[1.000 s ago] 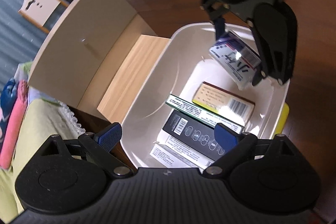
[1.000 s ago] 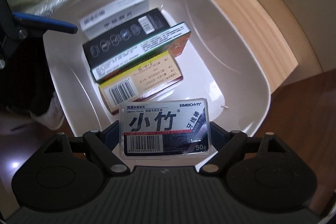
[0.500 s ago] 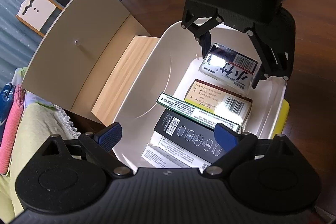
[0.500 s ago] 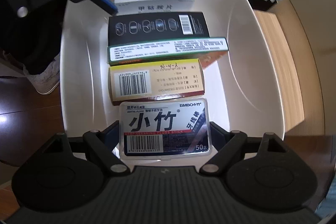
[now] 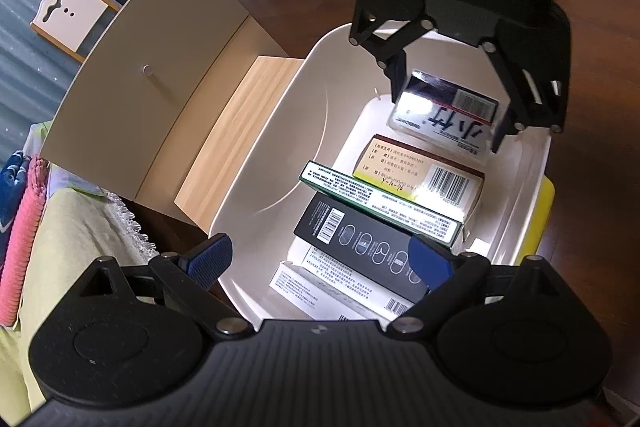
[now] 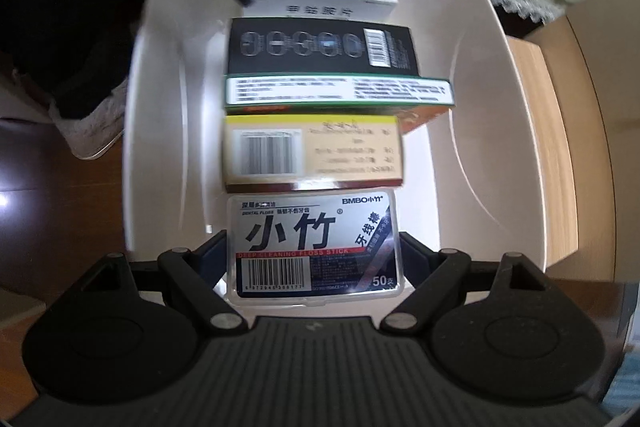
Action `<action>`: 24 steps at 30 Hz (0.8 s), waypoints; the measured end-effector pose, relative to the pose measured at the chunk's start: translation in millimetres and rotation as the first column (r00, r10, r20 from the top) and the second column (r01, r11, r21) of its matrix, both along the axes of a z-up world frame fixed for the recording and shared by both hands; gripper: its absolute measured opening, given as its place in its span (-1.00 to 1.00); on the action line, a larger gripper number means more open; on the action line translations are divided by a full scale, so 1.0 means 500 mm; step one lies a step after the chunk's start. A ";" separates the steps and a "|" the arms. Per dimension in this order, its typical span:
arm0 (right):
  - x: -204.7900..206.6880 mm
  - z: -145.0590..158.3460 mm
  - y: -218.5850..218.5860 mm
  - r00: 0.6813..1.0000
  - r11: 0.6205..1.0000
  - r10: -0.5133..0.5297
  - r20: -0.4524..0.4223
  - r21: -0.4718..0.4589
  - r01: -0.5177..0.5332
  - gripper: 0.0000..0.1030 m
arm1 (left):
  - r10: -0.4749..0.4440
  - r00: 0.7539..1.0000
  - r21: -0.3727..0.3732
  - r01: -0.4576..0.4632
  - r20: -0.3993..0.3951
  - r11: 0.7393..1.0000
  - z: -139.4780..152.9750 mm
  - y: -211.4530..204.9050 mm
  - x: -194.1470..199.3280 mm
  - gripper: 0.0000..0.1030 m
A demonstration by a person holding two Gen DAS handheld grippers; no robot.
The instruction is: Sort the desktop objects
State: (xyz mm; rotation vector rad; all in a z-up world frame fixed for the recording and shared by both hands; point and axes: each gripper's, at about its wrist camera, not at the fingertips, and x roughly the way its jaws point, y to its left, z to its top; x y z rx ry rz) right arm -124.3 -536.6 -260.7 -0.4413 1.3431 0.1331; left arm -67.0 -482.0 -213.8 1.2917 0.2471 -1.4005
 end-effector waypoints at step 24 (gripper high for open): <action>0.076 -0.089 -0.051 0.980 0.994 0.006 -0.196 0.105 0.015 0.63 | 0.010 1.000 -0.009 -0.009 0.026 1.000 0.005 0.003 0.006 0.87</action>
